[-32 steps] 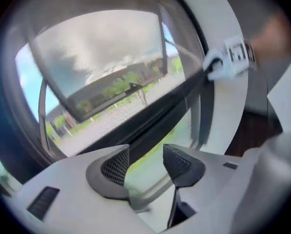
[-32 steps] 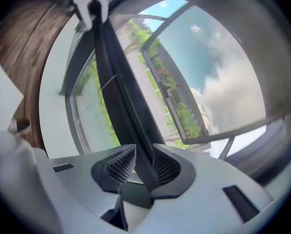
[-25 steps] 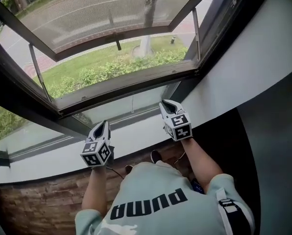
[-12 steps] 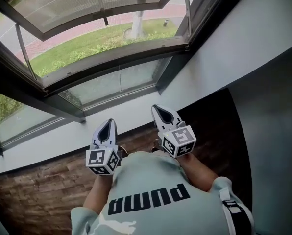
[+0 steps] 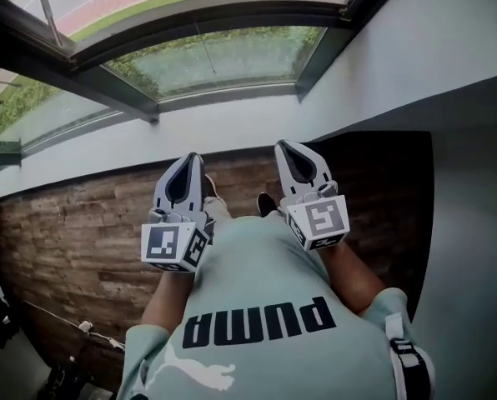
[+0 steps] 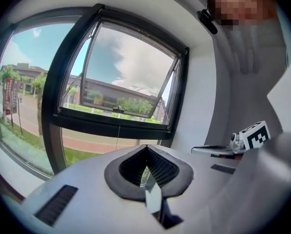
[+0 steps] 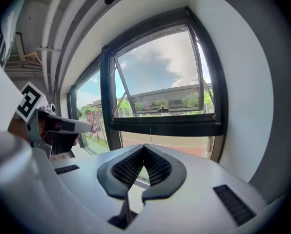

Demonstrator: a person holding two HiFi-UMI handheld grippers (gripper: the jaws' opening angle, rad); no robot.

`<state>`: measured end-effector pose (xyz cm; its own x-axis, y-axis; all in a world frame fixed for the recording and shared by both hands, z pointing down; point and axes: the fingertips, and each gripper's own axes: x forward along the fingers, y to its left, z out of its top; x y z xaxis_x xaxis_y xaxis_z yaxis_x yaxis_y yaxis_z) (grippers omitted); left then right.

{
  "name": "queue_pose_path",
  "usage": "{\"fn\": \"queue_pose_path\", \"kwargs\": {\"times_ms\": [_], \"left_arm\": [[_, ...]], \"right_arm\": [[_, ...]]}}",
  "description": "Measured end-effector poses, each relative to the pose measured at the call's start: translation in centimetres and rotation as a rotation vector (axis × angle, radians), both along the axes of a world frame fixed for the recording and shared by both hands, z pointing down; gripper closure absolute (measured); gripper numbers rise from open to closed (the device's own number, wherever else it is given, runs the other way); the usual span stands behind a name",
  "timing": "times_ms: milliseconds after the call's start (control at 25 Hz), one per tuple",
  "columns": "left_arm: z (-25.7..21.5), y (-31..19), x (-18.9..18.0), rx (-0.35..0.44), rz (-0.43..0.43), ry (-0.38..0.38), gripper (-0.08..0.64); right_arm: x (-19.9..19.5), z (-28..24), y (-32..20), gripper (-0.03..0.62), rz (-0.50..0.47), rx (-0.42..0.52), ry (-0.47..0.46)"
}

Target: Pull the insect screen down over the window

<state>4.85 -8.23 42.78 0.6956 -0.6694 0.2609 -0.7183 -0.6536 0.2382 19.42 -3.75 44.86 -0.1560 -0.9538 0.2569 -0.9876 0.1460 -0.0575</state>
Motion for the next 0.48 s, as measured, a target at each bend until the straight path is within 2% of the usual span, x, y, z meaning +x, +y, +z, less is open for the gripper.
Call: {"fn": "queue_pose_path", "kwargs": {"times_ms": [120,240,480], "left_arm": [[0.8,3.4,-1.3,-0.016,-0.070,-0.068,0.546],[1.1,5.4,-2.5,-0.009,-0.105,-0.105,0.546],[0.6,9.6,-5.4,0.050,-0.104,-0.155,0.546]], "right_arm": [[0.3,1.9,2.5,0.586,-0.039,-0.038,-0.031],[0.5,1.6,4.0,0.586,-0.039,-0.022,-0.022],[-1.9,-0.3,7.1,0.586,-0.045,0.032,-0.008]]}}
